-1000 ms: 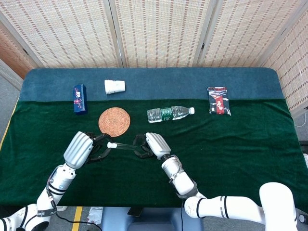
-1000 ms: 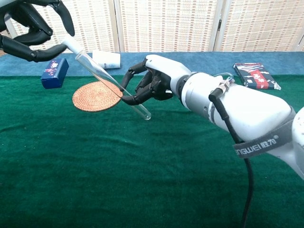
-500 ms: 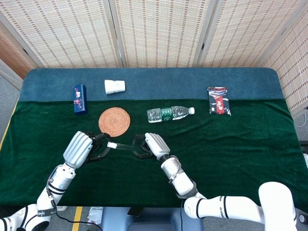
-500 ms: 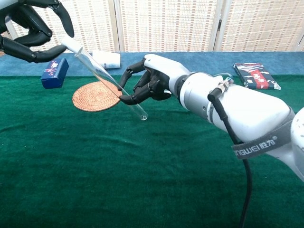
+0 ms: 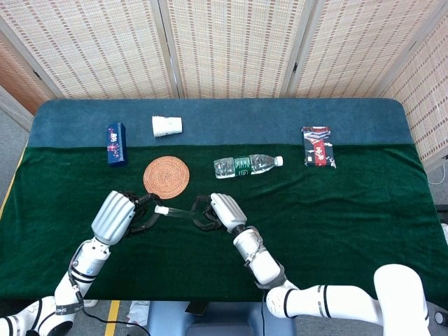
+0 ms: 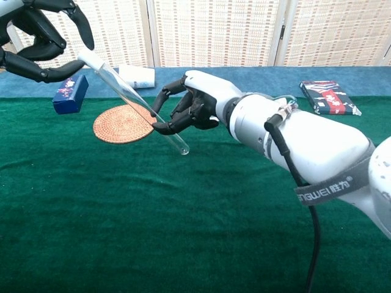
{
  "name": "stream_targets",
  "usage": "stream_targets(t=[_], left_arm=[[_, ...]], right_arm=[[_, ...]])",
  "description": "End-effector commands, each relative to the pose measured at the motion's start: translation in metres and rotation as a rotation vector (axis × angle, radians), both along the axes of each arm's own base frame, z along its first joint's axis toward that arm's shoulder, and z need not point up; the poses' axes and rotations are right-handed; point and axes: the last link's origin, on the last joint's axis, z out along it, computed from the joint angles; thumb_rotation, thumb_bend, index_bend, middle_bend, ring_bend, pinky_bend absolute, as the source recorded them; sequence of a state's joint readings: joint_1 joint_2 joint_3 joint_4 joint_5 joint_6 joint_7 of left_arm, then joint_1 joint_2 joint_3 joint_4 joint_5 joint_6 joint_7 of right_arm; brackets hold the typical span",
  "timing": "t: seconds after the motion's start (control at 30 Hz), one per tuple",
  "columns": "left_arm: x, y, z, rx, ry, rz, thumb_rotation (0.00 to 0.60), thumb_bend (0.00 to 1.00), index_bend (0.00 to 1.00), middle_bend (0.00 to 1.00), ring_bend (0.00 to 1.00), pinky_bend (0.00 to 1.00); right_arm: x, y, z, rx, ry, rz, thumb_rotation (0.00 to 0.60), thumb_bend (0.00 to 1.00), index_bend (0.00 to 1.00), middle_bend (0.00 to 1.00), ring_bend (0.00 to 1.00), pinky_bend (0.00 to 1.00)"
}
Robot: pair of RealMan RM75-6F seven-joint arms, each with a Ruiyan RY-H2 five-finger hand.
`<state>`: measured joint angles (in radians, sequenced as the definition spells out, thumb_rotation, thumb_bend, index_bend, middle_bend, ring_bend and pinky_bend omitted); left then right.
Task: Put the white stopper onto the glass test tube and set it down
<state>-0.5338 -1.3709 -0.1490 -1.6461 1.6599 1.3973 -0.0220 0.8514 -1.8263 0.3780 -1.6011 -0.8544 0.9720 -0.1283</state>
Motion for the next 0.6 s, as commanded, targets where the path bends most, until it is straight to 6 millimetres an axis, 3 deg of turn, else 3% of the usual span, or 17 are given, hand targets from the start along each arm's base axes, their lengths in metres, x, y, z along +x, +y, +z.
stream_targets(t=[0.03, 0.6], left_arm=[[0.0, 0.0001, -0.0008, 0.009, 0.007, -0.003, 0.6, 0.48, 0.62, 1.0, 0.91, 0.82], [0.0016, -0.0015, -0.0082, 0.067, 0.05, -0.025, 0.6, 0.48, 0.62, 1.0, 0.91, 0.82]], right_arm=[[0.0008, 0.0003, -0.0013, 0.001, 0.002, 0.0, 0.6, 0.48, 0.9, 1.0, 1.0, 1.0], [0.0094, -0.0027, -0.0101, 0.004, -0.021, -0.042, 0.6, 0.48, 0.9, 1.0, 1.0, 1.0]])
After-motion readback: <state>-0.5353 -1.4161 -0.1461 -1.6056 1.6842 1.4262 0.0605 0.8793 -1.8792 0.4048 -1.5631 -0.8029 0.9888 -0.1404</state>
